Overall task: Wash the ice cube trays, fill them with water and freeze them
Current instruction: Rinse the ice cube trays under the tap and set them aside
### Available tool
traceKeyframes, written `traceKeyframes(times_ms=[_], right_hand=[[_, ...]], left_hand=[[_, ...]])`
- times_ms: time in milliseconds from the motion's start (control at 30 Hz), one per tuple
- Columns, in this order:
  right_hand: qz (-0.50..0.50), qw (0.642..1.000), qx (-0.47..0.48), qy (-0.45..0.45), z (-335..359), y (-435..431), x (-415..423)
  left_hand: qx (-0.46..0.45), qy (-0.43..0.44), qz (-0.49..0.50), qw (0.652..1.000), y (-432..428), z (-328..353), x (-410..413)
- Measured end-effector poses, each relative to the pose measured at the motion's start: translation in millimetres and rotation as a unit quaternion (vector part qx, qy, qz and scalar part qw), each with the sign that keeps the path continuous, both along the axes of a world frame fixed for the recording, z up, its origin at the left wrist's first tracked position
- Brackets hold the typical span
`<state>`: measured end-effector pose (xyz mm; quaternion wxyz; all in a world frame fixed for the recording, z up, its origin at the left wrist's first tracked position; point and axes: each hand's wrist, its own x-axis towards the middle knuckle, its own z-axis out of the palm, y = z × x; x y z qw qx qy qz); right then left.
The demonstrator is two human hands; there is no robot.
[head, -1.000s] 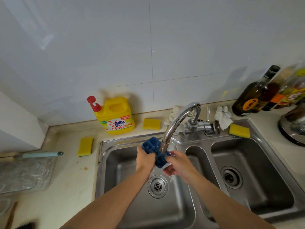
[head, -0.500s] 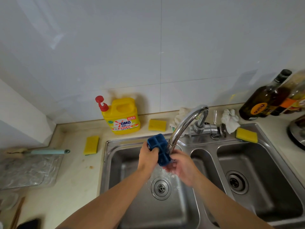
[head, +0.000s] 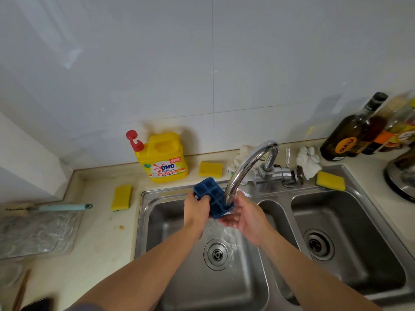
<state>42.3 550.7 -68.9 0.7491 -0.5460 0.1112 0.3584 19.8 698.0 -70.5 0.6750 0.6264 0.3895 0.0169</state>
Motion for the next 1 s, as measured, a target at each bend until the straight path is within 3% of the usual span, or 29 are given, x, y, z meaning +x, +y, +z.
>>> traceKeyframes(times_ms=[533, 800, 900, 1000], right_hand=[[0.0, 1.0, -0.011, -0.012, 12, 0, -5], [0.02, 0.97, -0.209, -0.12, 2, -19, -6], [0.024, 0.958, -0.242, -0.15, 3, -26, -5], [0.036, 0.946, -0.262, -0.19, 4, -28, -3]], left_hand=[[0.003, 0.001, 0.006, 1.0, 1, -1, 0], [-0.133, 0.026, -0.095, 0.986, -20, -13, -14], [-0.145, 0.068, -0.151, 0.976, -21, -13, -13], [-0.156, 0.058, -0.137, 0.976, -17, -14, -9]])
